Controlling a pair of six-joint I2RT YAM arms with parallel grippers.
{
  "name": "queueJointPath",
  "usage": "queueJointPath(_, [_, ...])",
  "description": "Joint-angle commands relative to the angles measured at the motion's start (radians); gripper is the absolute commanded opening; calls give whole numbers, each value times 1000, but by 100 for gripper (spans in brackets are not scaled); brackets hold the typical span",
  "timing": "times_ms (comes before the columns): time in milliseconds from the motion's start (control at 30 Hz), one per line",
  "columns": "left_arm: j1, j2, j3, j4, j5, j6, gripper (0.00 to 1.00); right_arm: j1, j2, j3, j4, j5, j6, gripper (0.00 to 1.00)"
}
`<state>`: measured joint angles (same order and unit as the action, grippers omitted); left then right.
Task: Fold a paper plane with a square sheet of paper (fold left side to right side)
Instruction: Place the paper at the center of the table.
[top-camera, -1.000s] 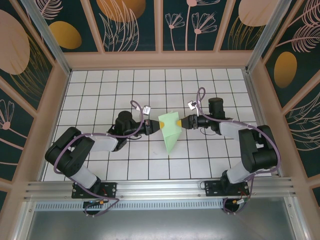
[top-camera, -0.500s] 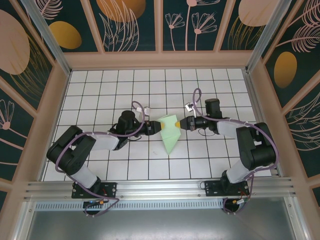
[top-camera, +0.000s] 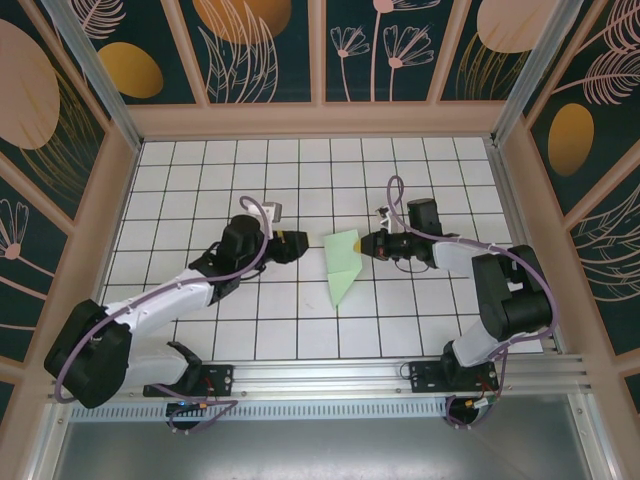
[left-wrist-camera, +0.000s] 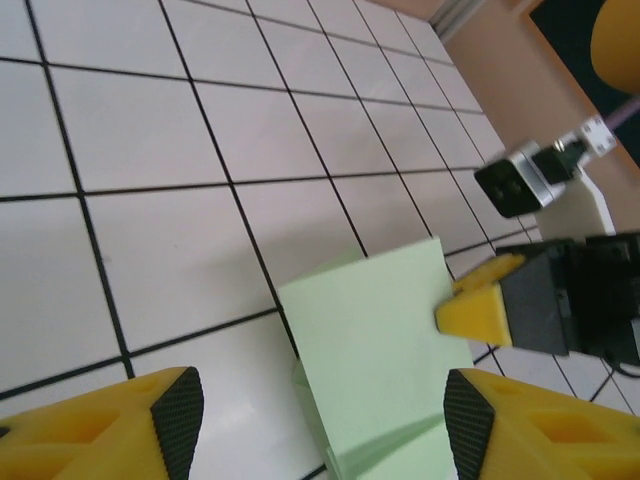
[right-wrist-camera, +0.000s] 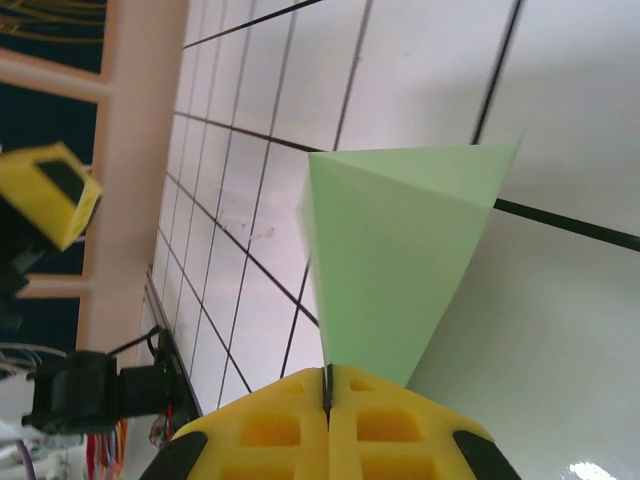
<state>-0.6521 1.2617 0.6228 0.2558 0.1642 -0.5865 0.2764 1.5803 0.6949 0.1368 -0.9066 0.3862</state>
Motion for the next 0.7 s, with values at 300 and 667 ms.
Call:
queueJointPath(300, [-247,195,75,-29,-43,-83,63,7,46,77,-114,86,133,0])
queueJointPath(667, [-318,393,243,-97,-84,-95,66,9,80,106,-155,103,132,0])
